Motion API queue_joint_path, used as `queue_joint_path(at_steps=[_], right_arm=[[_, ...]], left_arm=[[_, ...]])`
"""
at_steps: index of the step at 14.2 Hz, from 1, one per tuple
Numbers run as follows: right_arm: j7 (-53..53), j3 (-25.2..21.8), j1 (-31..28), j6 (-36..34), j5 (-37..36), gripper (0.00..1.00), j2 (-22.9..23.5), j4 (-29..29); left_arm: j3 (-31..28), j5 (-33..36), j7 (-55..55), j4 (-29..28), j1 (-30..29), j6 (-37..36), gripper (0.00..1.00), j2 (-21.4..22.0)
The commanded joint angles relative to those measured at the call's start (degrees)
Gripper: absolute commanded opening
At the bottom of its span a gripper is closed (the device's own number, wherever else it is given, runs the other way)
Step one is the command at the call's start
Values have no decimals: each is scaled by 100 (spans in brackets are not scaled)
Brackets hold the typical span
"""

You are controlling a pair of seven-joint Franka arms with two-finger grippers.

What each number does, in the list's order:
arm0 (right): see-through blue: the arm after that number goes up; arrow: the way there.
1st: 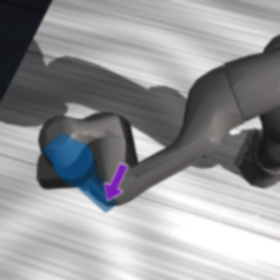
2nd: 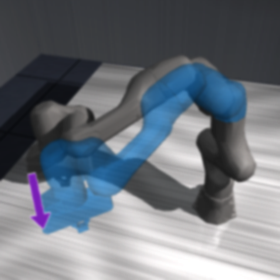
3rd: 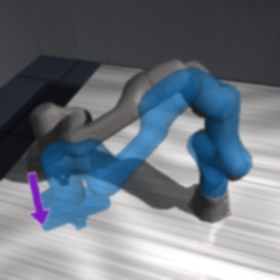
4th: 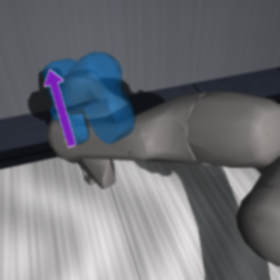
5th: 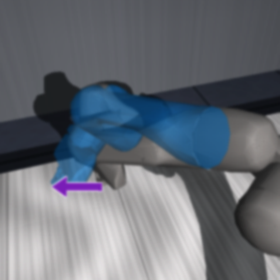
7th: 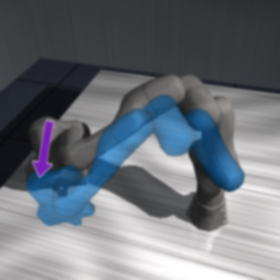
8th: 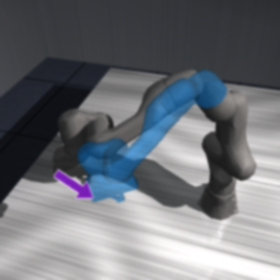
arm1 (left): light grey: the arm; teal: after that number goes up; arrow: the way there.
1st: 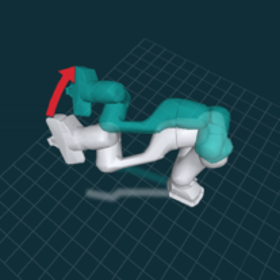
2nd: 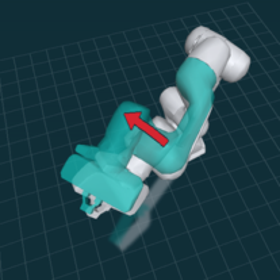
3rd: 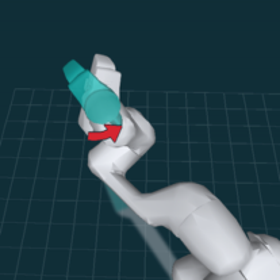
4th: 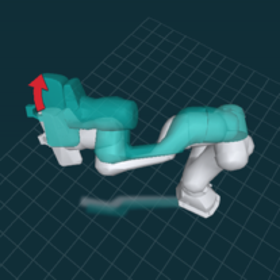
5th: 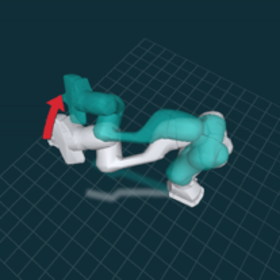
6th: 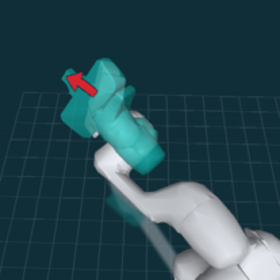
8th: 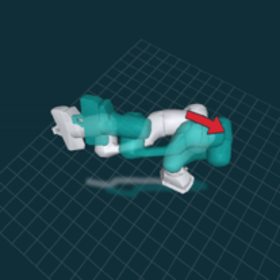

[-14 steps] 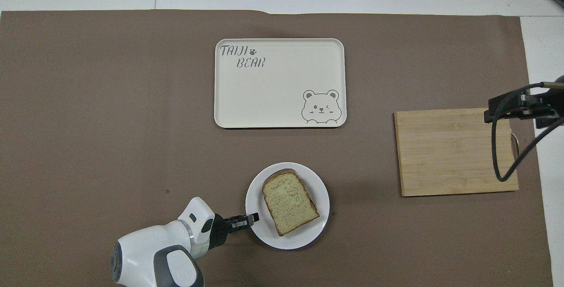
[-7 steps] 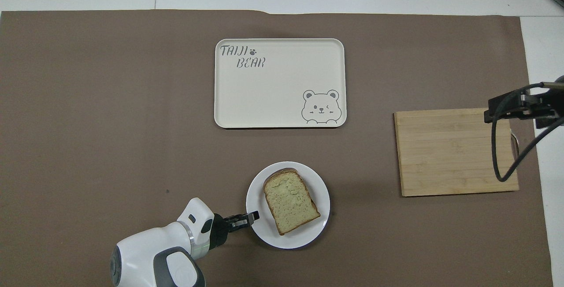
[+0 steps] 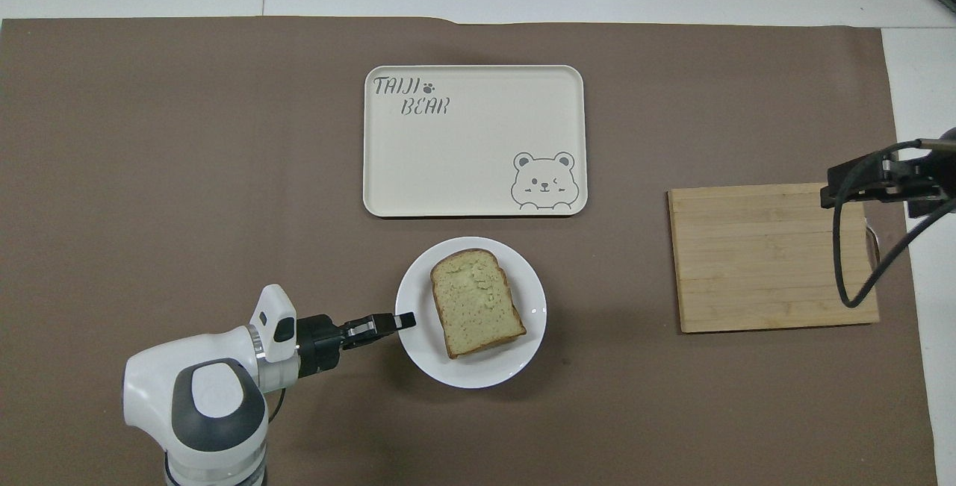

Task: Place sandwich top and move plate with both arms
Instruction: 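Slide the white plate with the left gripper onto the bear tray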

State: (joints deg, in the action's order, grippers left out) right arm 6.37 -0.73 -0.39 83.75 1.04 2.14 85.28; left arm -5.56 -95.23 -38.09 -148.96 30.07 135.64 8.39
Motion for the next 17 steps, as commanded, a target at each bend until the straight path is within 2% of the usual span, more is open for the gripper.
queue_joint_path(at_steps=[1, 8, 11, 13, 17], right_arm=[[57, 21, -67, -51, 116, 100, -47, 15], [57, 21, -67, -51, 116, 100, -47, 15], [57, 21, -67, -51, 116, 100, -47, 15], [57, 21, -67, -51, 116, 100, -47, 15], [57, 21, -67, -51, 116, 100, -47, 15]], left_arm=[[28, -74, -190, 559, -763, -844, 0, -117], [2, 240, 3, 2817, -958, -767, 0, -1803], [46, 724, 187, 3467, -1126, -775, 0, -2506], [81, 743, 170, 3803, -1082, -741, 0, -3043], [510, 752, 153, 4111, -1117, -241, 0, -3545]])
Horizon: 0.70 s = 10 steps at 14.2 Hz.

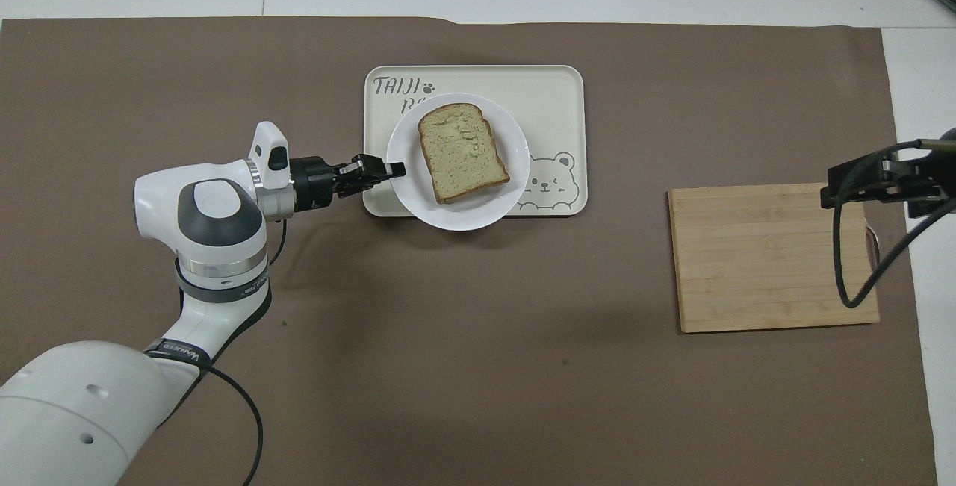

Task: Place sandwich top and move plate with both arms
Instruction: 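Slide the white plate with the left gripper onto the bear tray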

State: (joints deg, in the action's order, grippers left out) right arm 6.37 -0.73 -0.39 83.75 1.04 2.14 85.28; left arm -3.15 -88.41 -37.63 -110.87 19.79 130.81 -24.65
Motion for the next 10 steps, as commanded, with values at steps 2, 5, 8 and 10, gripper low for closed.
queue_joint_path(at_steps=[2, 5, 8, 10], right_arm=[[66, 21, -67, -51, 107, 100, -47, 15], [57, 21, -67, -51, 116, 100, -47, 15], [57, 21, -67, -51, 116, 100, -47, 15], [57, 21, -67, -51, 116, 100, -47, 15]], left_arm=[[463, 43, 115, 600, -90, 689, 0, -426], [578, 60, 150, 908, -90, 1060, 0, -628], [622, 87, 133, 927, -64, 1419, 0, -637], [657, 96, 89, 927, -55, 1649, 0, -638]])
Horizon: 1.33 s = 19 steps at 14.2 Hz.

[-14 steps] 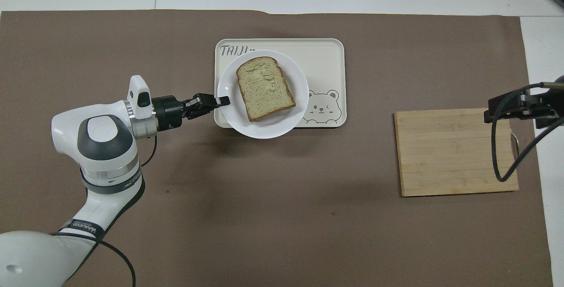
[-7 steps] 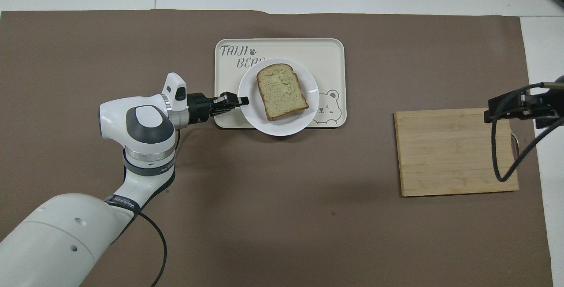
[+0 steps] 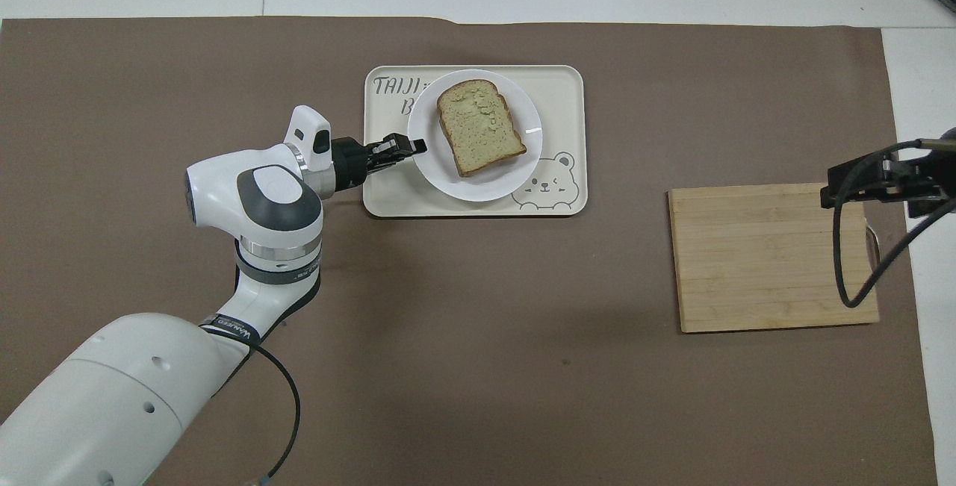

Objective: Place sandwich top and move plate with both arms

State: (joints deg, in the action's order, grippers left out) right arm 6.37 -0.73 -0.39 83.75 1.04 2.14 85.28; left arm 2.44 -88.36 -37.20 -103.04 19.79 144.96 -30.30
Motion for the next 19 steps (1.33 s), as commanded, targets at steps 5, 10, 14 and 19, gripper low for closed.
queue_joint_path(at_steps=[5, 10, 14, 19], right_arm=[[57, 21, -67, -51, 116, 100, -47, 15], [57, 21, -67, -51, 116, 100, -47, 15], [66, 21, -58, -51, 107, 100, -47, 15], [57, 21, -58, -51, 116, 100, -47, 15]], left_arm=[[-138, 591, 388, 92, -81, 471, 66, 515], [-533, 932, 363, -374, -81, 525, 100, 1209], [-744, 2004, 363, -409, -124, 463, 100, 1333], [-1701, 4199, 476, -208, -125, -1089, 100, 1579]])
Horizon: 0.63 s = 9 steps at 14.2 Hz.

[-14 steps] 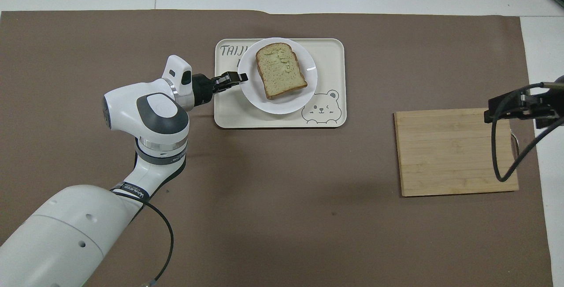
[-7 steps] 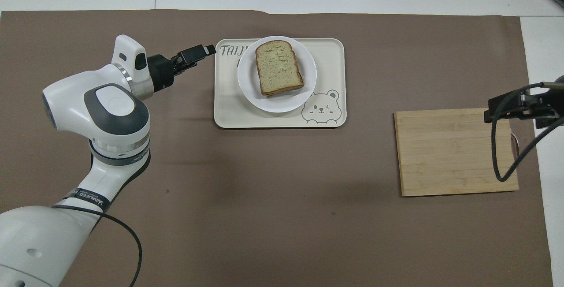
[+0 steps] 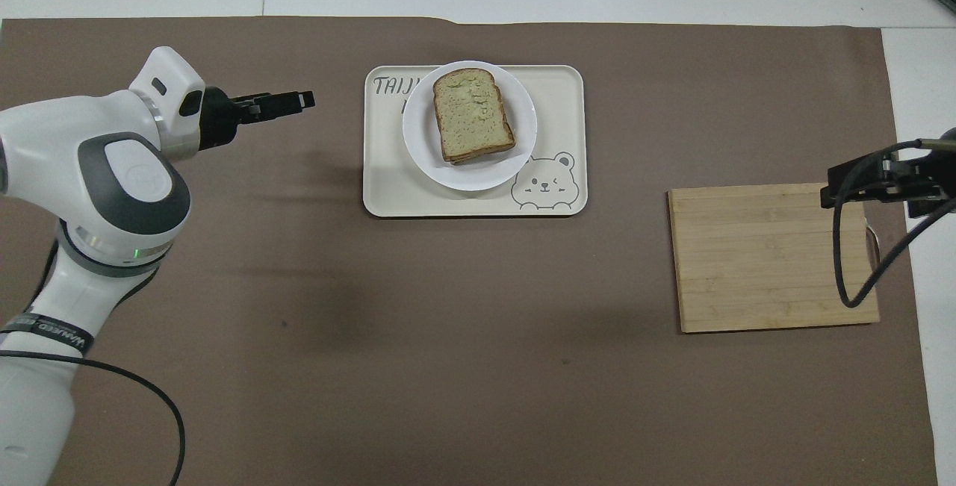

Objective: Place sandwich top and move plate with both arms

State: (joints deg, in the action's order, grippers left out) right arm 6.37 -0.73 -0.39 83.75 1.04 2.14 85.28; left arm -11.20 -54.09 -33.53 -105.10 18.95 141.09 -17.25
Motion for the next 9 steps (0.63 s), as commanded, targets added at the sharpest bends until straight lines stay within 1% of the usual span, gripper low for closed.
queue_joint_path(at_steps=[1, 2, 4, 5, 7, 9], right_arm=[[66, 21, -67, -51, 116, 100, -47, 15], [66, 21, -67, -51, 116, 100, -47, 15], [66, 21, -67, -51, 116, 100, -47, 15], [66, 21, -67, -51, 107, 100, -47, 15], [57, 21, -67, -51, 107, 100, -47, 15], [66, 21, -58, -51, 116, 100, -47, 15]], left_arm=[[-548, 1377, 214, 120, -40, -1019, 100, 310], [-759, 2027, 381, 365, -40, -1387, 100, 380], [-1059, 3206, 505, 1128, -58, -2493, 100, 398], [-1208, 3551, 505, 1436, -49, -2968, 100, 407], [-1393, 3948, 505, 1816, -40, -3787, 100, 503], [-1411, 4352, 505, 1958, -14, -4272, 100, 740]])
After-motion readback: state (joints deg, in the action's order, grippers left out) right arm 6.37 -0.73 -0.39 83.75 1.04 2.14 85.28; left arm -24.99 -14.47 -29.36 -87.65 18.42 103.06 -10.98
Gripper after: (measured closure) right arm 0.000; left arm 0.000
